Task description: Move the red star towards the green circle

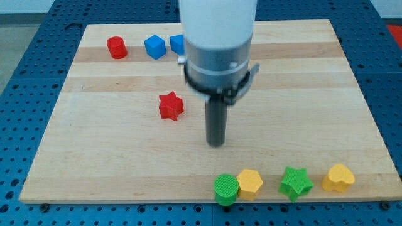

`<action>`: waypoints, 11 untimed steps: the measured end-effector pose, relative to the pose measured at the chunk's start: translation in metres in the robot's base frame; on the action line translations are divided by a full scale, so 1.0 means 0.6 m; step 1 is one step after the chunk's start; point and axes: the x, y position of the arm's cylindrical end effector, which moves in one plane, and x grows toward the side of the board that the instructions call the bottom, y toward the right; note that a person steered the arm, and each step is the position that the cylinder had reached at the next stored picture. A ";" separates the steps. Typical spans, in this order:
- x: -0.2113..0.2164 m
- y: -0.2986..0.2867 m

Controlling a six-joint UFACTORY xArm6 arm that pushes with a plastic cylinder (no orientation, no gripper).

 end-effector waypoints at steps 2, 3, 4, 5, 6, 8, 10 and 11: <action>-0.117 -0.097; -0.163 -0.168; -0.168 -0.218; -0.134 -0.224; -0.129 -0.204; -0.071 -0.108; 0.030 -0.109; 0.074 -0.108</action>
